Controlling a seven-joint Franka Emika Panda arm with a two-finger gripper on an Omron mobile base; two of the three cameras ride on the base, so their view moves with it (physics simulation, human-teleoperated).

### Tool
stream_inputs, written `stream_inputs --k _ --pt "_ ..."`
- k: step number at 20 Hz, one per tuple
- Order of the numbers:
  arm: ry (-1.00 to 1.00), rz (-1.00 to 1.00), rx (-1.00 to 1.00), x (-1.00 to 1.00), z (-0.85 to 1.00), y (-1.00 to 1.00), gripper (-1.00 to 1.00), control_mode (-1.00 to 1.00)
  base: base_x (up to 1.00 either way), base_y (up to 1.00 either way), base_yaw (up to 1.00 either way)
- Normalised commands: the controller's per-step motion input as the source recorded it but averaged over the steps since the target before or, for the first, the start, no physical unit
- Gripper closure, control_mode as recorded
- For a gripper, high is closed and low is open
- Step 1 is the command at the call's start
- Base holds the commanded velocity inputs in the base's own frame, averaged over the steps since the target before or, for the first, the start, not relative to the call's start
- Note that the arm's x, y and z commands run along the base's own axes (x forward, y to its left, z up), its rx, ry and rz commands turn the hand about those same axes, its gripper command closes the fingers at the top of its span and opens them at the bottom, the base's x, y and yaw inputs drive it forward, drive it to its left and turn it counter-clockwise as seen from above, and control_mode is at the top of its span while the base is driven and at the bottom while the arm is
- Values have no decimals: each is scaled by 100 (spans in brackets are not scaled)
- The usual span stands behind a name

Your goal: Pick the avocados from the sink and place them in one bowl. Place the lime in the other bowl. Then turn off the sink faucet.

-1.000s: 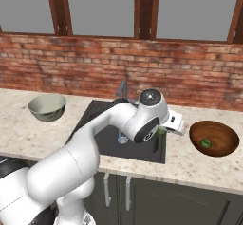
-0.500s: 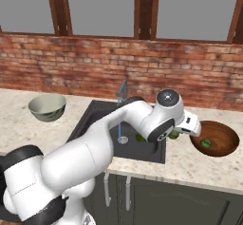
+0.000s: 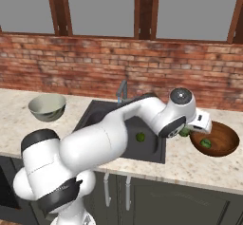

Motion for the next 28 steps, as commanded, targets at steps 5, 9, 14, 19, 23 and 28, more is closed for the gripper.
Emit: stream_inputs --k 5,9,14,19,23,28 --pt "0 0 0 43 -7 -39 100 -100 0 0 0" --pt "0 0 2 35 -10 -46 100 -100 0 0 0" --pt "0 0 4 21 -11 -48 100 -100 0 0 0" --pt "0 0 3 11 -11 -30 100 -100 0 0 0" --pt "0 1 2 16 -20 -23 100 -100 0 0 0" --pt "0 0 0 31 -28 -17 100 -100 0 0 0"
